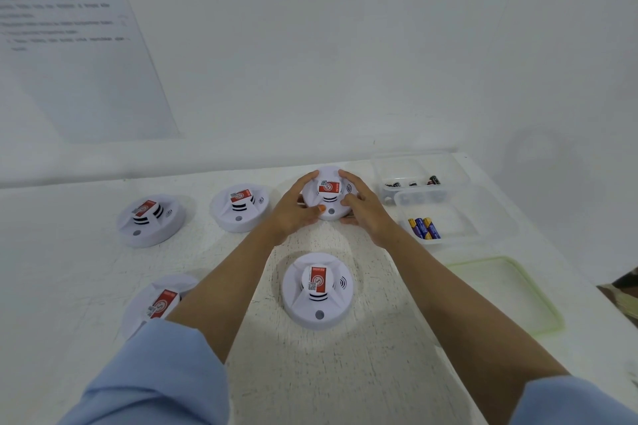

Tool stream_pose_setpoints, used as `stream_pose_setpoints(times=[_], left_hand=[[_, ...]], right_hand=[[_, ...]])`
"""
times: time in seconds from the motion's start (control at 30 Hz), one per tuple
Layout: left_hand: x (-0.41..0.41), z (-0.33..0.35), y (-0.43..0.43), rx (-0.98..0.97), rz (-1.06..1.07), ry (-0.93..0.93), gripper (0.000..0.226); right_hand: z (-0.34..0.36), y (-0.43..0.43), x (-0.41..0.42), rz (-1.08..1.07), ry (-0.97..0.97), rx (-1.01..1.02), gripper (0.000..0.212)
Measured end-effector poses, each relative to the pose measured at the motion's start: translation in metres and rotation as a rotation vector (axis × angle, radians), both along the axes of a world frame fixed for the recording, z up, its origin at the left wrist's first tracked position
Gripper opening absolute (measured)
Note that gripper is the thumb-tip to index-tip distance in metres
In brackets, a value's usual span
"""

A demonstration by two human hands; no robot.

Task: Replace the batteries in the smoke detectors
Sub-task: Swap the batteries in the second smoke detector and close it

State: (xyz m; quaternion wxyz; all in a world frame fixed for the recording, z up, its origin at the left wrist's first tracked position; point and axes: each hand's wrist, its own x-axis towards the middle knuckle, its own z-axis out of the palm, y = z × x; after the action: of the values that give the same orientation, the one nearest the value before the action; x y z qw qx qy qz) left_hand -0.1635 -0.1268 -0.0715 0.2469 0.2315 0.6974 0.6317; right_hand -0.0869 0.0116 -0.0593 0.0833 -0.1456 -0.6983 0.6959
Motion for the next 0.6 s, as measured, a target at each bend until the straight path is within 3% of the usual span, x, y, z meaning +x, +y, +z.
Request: stream_pose_setpoints(times=[0.43, 0.6], left_hand=[[0.002, 0.003, 0.006, -0.044, 0.018, -0.020, 0.063], [-0.002, -0.005, 0.011, -0.158, 0.023, 0.147, 0.067]], right_hand=[[-0.007, -0.003, -0.004, -0.055, 0.040, 0.177, 0.049], [-0.011, 0.003, -0.008, -0.077, 0.021, 0.323, 0.050]])
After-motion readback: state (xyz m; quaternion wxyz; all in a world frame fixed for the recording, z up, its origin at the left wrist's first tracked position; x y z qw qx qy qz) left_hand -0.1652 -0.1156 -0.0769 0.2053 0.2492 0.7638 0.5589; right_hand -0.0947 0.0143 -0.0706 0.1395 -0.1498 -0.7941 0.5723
